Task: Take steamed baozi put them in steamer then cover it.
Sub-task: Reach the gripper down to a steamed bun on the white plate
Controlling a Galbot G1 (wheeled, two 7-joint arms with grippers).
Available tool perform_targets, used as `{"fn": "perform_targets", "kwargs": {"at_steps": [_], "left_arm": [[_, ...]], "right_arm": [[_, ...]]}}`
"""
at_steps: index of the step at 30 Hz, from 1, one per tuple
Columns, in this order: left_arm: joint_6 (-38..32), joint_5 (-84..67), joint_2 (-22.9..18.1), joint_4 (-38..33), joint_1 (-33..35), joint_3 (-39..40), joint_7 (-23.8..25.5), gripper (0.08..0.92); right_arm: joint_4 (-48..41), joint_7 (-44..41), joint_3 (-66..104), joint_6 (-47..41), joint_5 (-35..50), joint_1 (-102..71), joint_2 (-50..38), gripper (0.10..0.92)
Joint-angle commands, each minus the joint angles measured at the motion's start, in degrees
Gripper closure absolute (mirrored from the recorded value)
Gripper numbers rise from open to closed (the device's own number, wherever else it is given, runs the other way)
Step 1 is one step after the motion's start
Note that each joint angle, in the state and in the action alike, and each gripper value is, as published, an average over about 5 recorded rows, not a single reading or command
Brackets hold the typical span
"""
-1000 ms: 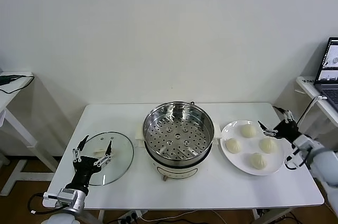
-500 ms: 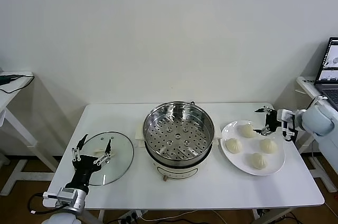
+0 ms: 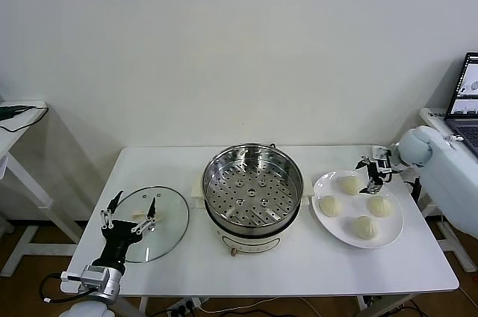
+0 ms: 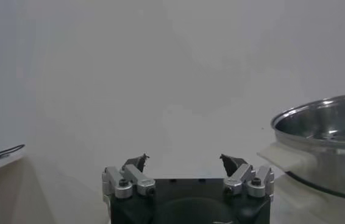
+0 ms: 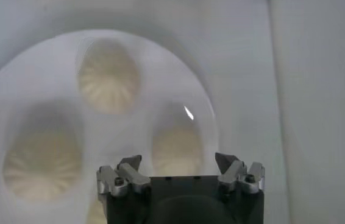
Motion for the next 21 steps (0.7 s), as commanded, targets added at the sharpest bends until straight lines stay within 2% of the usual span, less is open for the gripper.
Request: {"fn": "perform_targets", "kwargs": {"at_steps": [1,21], "left_arm": [[-0.2,0.3,-0.2,0.2,0.1,0.1,0.0,0.177],[-0.9,0.9,-0.7,0.3,0.3,0.1,0.0,0.177]], "right_arm": [[-7.5,-1.5,-1.8,0.1,-7.0,3.1,5.6,0.203],[-11.7,1.1,3.1,1.3,-12.7,1.2,9.4,0.203]]}}
